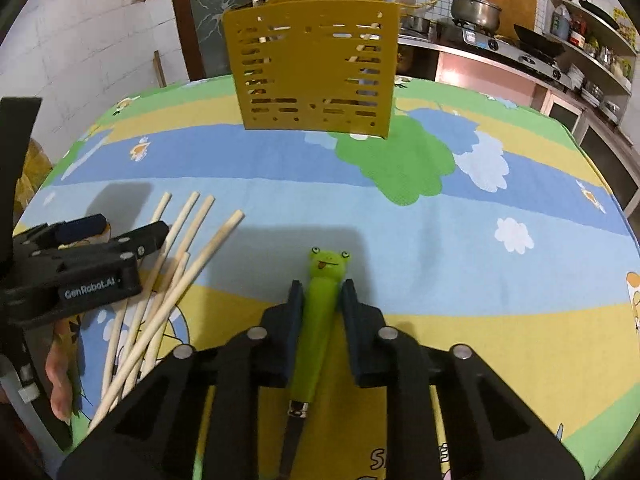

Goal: Organize utensils
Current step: 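Grasp the green frog-handled utensil with the right tool while the left tool grasps a chopstick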

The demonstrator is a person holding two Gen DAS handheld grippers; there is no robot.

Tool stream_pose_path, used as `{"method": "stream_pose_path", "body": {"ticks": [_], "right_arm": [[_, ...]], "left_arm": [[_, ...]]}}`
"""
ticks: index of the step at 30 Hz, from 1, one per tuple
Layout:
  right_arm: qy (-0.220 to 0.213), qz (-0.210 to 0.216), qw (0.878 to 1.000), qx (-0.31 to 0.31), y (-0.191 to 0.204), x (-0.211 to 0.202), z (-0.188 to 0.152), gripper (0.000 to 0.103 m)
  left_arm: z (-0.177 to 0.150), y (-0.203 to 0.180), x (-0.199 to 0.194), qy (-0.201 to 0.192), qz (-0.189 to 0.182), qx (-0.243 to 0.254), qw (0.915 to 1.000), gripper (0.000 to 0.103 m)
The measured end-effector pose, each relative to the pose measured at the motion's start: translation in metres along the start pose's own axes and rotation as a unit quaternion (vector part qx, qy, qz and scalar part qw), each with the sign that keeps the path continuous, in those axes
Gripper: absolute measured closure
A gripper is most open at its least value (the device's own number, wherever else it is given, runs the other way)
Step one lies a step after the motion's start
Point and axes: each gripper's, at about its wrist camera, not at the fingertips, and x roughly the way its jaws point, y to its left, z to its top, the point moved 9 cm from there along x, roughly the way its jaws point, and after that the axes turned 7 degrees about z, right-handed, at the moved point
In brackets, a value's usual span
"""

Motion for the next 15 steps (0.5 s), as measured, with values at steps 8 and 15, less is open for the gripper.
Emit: {"method": "stream_pose_path", "body": {"ticks": [8,15], "right_arm": [[0.002,-0.020,1.000,0.014,-0.0014,0.0016,0.0019,0.083],[0.003,-0.028,1.000,0.013,-0.0009,0.0024,0.0030,0.086]], "left_arm": [[0.0015,-0.0041,-0.0041,0.003,0.000,0.000,1.0000,0.054],[0.0021,-0.0094,-0.0051,0.004,0.000,0.008,1.0000,0.076]]}}
